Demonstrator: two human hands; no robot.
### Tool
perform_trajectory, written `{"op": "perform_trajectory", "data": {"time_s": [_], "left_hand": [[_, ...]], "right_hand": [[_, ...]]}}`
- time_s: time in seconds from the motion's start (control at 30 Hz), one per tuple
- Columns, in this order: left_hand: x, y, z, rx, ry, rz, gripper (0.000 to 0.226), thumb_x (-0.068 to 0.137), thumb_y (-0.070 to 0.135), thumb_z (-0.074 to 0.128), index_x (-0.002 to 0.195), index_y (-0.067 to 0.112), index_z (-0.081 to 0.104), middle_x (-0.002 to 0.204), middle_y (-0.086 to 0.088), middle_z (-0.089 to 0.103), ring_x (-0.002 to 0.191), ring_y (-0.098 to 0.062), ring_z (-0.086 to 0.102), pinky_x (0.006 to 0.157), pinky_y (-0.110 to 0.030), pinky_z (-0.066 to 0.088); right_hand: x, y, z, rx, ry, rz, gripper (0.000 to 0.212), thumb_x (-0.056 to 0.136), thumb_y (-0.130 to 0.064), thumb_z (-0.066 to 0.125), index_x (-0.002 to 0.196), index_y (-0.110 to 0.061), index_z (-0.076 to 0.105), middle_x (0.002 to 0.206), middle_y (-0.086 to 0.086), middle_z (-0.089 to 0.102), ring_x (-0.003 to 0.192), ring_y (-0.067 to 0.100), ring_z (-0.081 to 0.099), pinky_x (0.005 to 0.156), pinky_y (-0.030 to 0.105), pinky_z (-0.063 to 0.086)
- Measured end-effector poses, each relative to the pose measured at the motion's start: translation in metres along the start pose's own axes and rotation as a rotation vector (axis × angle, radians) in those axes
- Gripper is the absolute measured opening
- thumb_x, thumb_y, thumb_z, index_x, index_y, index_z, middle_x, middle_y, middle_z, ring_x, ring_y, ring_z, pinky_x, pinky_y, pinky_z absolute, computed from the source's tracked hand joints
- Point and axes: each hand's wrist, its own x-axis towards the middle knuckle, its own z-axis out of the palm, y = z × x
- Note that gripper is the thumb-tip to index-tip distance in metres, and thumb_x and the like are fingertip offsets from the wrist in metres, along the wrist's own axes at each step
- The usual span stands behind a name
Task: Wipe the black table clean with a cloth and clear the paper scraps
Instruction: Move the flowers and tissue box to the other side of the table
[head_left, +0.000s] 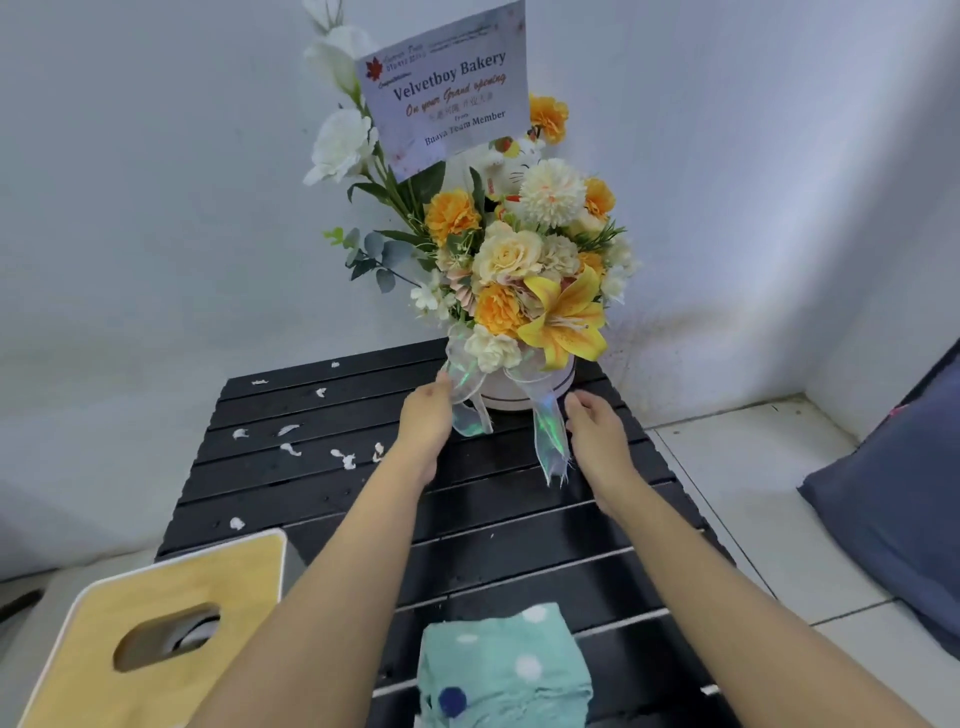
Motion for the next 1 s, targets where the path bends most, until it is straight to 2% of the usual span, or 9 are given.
{"op": "perform_trajectory", "data": {"time_s": [0.1, 0.23, 0.4, 0.53, 0.63, 0.77, 0.83, 0.93, 1.0], "left_hand": [[-0.047, -0.009, -0.008, 0.102, 0.034, 0.071, 0.043, 0.098, 0.03, 0.049, 0.136, 0.008, 0.049, 0.129, -0.004, 0.055, 0.115, -0.017, 0.05, 0.094, -0.027, 0.036], [-0.102, -0.021, -0.028, 0.249, 0.042, 0.175, 0.034, 0.094, 0.024, 0.056, 0.126, 0.014, 0.059, 0.128, -0.002, 0.061, 0.113, -0.014, 0.054, 0.093, -0.022, 0.037], [-0.169, -0.039, -0.064, 0.513, -0.01, 0.409, 0.03, 0.093, 0.022, 0.057, 0.121, 0.013, 0.062, 0.126, 0.001, 0.059, 0.119, -0.011, 0.051, 0.095, -0.014, 0.031], [-0.213, -0.066, -0.107, 0.57, 0.284, 0.622, 0.02, 0.091, 0.015, 0.056, 0.106, 0.012, 0.068, 0.118, 0.0, 0.062, 0.114, -0.015, 0.054, 0.099, -0.032, 0.043], [-0.239, -0.089, -0.143, 0.591, 0.516, 0.669, 0.017, 0.091, 0.014, 0.056, 0.101, 0.015, 0.069, 0.119, 0.001, 0.059, 0.113, -0.017, 0.052, 0.098, -0.035, 0.041], [-0.248, -0.112, -0.186, 0.475, 0.83, 0.376, 0.036, 0.091, 0.025, 0.056, 0.127, 0.019, 0.052, 0.143, -0.002, 0.041, 0.135, -0.021, 0.033, 0.114, -0.044, 0.023], [-0.243, -0.12, -0.202, 0.295, 0.787, 0.109, 0.057, 0.092, 0.04, 0.055, 0.141, 0.016, 0.037, 0.149, -0.006, 0.035, 0.14, -0.025, 0.029, 0.115, -0.047, 0.024], [-0.236, -0.125, -0.212, -0.006, 0.574, -0.132, 0.059, 0.091, 0.053, 0.05, 0.135, 0.015, 0.04, 0.128, -0.007, 0.053, 0.117, -0.028, 0.051, 0.092, -0.043, 0.046], [-0.238, -0.123, -0.212, -0.043, 0.54, -0.138, 0.047, 0.092, 0.053, 0.048, 0.118, 0.014, 0.05, 0.114, -0.008, 0.057, 0.102, -0.025, 0.055, 0.077, -0.037, 0.045]], "right_hand": [[-0.052, 0.0, 0.003, -0.024, 0.032, -0.041, 0.032, 0.098, -0.026, 0.051, 0.129, -0.017, 0.054, 0.11, -0.003, 0.063, 0.101, 0.015, 0.059, 0.083, 0.027, 0.044], [-0.121, -0.002, 0.017, -0.023, 0.024, -0.06, 0.027, 0.097, -0.02, 0.053, 0.123, -0.017, 0.058, 0.104, -0.005, 0.064, 0.099, 0.011, 0.06, 0.086, 0.022, 0.041], [-0.192, -0.003, 0.045, -0.002, -0.063, -0.035, 0.022, 0.096, -0.018, 0.054, 0.117, -0.017, 0.062, 0.104, -0.002, 0.065, 0.094, 0.006, 0.06, 0.075, 0.014, 0.042], [-0.241, -0.006, 0.074, 0.034, -0.163, -0.04, 0.022, 0.096, -0.02, 0.056, 0.117, -0.016, 0.061, 0.108, -0.003, 0.065, 0.094, -0.002, 0.058, 0.076, 0.012, 0.044], [-0.272, -0.007, 0.096, 0.033, -0.264, -0.02, 0.028, 0.096, -0.027, 0.057, 0.122, -0.017, 0.059, 0.11, -0.008, 0.064, 0.097, -0.005, 0.057, 0.075, 0.011, 0.044], [-0.292, -0.006, 0.12, -0.017, -0.356, 0.043, 0.055, 0.092, -0.045, 0.058, 0.14, -0.021, 0.044, 0.138, -0.004, 0.052, 0.12, 0.008, 0.052, 0.095, 0.021, 0.04], [-0.297, -0.007, 0.128, -0.035, -0.424, 0.089, 0.066, 0.092, -0.049, 0.057, 0.148, -0.021, 0.033, 0.146, -0.003, 0.043, 0.128, 0.011, 0.044, 0.1, 0.025, 0.036], [-0.301, -0.007, 0.134, -0.027, -0.483, 0.111, 0.059, 0.096, -0.048, 0.051, 0.146, -0.021, 0.036, 0.136, -0.008, 0.05, 0.112, 0.002, 0.049, 0.086, 0.018, 0.037], [-0.301, -0.009, 0.136, -0.021, -0.489, 0.096, 0.046, 0.098, -0.045, 0.046, 0.138, -0.022, 0.047, 0.122, -0.012, 0.057, 0.103, -0.002, 0.051, 0.075, 0.014, 0.038]]}}
